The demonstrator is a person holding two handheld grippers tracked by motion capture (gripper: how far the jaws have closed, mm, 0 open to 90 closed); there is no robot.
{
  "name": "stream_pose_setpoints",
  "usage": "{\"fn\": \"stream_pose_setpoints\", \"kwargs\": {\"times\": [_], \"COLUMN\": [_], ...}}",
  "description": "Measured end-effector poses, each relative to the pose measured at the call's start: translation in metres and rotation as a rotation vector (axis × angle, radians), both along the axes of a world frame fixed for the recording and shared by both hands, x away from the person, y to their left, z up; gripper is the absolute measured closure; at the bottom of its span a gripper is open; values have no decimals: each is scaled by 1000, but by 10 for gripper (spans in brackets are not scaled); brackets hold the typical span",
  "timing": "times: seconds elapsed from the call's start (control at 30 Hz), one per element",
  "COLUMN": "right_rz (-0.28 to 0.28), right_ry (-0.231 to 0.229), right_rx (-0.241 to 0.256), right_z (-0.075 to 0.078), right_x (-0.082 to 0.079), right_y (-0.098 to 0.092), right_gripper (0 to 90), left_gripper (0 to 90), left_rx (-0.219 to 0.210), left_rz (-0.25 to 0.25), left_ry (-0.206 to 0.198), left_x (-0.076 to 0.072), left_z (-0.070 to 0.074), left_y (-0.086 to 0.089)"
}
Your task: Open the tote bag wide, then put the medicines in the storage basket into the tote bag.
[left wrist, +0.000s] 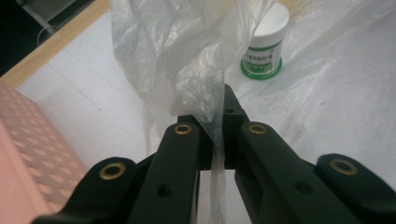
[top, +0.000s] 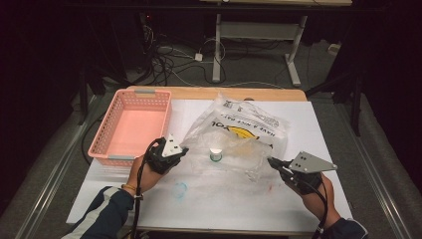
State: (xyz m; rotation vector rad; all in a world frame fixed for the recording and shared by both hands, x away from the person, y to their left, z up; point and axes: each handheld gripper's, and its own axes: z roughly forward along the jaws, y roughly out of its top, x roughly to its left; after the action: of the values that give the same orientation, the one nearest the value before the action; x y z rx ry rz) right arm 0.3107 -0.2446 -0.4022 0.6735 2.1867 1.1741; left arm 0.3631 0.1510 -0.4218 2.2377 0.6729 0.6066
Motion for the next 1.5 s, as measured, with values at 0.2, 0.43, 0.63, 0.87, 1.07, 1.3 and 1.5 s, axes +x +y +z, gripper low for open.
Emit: {"fn": "stream_pose_setpoints", "kwargs": {"times": [0.2, 0.43, 0.63, 0.87, 1.07, 1.3, 1.5], "right_rz": [10, 13, 16, 3, 0, 15, 38], "right_ry": [-40, -78, -108, -144, -194, -234, -265], "right_rx": [10, 22, 17, 31, 65, 144, 155], "right_z": [11, 23, 31, 41, 62, 87, 107], "right_x": [5, 19, 38, 57, 60, 65, 60], "right_y": [0, 7, 16, 22, 22, 28, 35], "right_gripper": [900, 900, 900, 900, 900, 900, 900], "left_gripper": [869, 872, 871, 871, 871, 871, 872], "left_rx": [-1, 3, -21, -114, -198, -264, -298], "left_rz": [22, 69, 101, 89, 44, 11, 18], "left_ry": [-32, -43, -37, -89, -154, -217, -277], "left_x": [2, 15, 33, 46, 48, 61, 59], "left_z": [11, 25, 25, 30, 52, 78, 99], "left_y": [12, 26, 37, 33, 19, -2, -6]}}
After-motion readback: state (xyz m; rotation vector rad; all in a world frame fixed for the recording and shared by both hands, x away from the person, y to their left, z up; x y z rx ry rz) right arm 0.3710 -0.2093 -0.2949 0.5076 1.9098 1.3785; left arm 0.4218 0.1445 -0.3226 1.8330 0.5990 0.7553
